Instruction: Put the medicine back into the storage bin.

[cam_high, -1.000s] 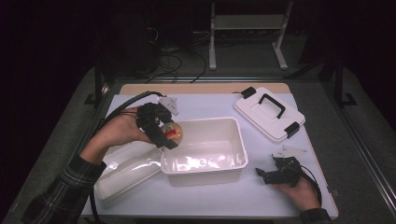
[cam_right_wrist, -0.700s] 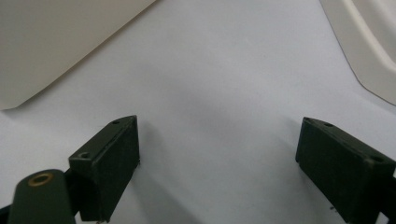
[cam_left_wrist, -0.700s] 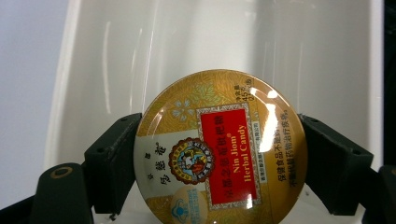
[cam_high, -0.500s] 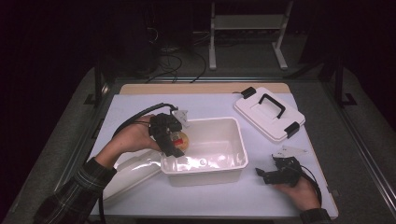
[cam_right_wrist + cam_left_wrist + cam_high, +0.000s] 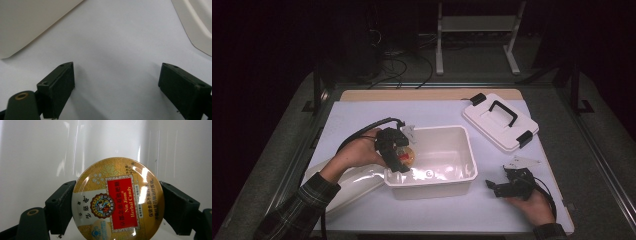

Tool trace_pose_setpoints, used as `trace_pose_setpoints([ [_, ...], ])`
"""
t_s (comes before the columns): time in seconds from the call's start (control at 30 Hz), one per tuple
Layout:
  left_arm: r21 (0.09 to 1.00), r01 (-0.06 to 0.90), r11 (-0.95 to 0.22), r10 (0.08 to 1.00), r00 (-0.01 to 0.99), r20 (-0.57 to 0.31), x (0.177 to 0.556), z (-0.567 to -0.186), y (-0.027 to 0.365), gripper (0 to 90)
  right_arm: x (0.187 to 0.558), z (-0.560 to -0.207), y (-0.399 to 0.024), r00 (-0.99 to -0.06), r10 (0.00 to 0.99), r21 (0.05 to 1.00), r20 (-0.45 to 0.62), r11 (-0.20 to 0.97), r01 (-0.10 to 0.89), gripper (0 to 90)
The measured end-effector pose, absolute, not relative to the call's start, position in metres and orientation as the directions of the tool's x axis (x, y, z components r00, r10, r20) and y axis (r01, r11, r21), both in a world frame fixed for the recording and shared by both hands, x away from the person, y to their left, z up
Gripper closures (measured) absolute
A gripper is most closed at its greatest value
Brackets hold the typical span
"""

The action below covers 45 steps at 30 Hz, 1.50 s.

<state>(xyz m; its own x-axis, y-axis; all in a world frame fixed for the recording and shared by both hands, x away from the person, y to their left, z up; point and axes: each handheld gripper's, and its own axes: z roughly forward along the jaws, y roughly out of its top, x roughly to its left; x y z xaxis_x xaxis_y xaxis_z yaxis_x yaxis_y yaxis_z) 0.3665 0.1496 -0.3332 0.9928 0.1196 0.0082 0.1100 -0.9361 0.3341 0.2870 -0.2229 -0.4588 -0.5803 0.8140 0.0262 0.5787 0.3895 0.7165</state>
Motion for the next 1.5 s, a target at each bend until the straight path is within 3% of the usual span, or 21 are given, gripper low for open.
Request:
trace_pose_setpoints([
  [0.4, 0.326, 0.106, -0.939, 0.117, 0.993, 0.016, 0.366, -0.336, 0.149, 19.1, 0.287, -0.459, -0.223, -0.58, 0.814, 0.716, 0.027, 0.389, 0.58, 12.7],
  [0.8, 0.381, 0.134, -0.915, 0.155, 0.988, 0.024, 0.365, -0.319, 0.158, 16.5, 0.287, -0.459, -0.223, -0.58, 0.814, 0.716, 0.026, 0.39, 0.579, 12.7],
  [1.07, 0.444, 0.169, -0.88, 0.208, 0.977, 0.04, 0.361, -0.289, 0.185, 16.7, 0.287, -0.458, -0.223, -0.579, 0.815, 0.713, 0.024, 0.392, 0.581, 12.8],
  [1.5, 0.481, 0.27, -0.834, 0.326, 0.945, 0.035, 0.352, -0.281, 0.241, 19.3, 0.287, -0.459, -0.223, -0.581, 0.814, 0.714, 0.023, 0.393, 0.579, 12.8],
])
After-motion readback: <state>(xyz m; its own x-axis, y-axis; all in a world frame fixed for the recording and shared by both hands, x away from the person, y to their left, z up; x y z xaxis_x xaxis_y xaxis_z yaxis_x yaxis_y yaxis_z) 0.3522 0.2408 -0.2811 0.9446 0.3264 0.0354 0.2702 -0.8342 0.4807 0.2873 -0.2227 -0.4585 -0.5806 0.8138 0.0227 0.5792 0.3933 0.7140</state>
